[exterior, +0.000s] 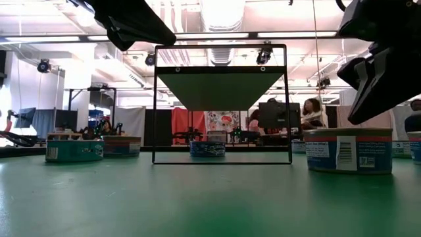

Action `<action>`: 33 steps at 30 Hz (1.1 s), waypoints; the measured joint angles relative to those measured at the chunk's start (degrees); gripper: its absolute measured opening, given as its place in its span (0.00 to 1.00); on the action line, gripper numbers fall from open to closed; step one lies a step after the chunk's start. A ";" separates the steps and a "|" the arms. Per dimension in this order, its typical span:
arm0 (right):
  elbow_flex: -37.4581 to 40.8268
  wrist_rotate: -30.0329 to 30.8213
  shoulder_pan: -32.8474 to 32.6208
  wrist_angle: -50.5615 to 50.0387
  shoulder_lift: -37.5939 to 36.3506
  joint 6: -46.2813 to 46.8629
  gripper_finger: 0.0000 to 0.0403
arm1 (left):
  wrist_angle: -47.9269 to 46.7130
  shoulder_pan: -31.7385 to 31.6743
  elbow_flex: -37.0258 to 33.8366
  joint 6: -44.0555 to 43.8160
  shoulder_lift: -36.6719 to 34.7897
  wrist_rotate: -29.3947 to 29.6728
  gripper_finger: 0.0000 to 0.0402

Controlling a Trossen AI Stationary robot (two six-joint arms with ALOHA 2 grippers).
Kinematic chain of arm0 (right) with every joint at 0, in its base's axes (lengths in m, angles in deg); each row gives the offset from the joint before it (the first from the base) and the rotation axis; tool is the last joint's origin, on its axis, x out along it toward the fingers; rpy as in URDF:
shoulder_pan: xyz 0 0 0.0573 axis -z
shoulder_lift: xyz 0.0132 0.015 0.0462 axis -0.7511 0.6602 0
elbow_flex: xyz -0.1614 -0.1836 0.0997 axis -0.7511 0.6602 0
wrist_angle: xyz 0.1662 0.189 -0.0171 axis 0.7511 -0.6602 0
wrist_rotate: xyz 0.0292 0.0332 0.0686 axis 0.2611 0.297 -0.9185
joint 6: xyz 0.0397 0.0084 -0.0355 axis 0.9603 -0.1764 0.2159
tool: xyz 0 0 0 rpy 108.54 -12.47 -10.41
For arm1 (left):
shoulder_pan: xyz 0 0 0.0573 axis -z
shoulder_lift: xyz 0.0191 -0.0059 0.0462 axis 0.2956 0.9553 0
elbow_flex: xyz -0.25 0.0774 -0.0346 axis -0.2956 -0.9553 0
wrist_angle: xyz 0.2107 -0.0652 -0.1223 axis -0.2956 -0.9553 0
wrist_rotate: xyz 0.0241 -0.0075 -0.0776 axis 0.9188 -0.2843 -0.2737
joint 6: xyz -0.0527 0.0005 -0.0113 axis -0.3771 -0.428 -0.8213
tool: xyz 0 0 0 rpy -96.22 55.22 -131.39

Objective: Stack canned seafood by type on shelf
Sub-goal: Put the bottom center dark blue tuna can on the shelf

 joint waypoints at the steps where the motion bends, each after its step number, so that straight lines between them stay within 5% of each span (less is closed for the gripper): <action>1: -0.70 -0.48 0.00 -1.37 0.00 0.24 0.02 | 0.01 0.00 0.00 0.00 0.00 0.00 0.00; 33: -1.05 -4.46 -1.51 -3.05 1.71 9.87 0.02 | -0.71 0.15 0.00 0.02 0.00 -0.22 0.00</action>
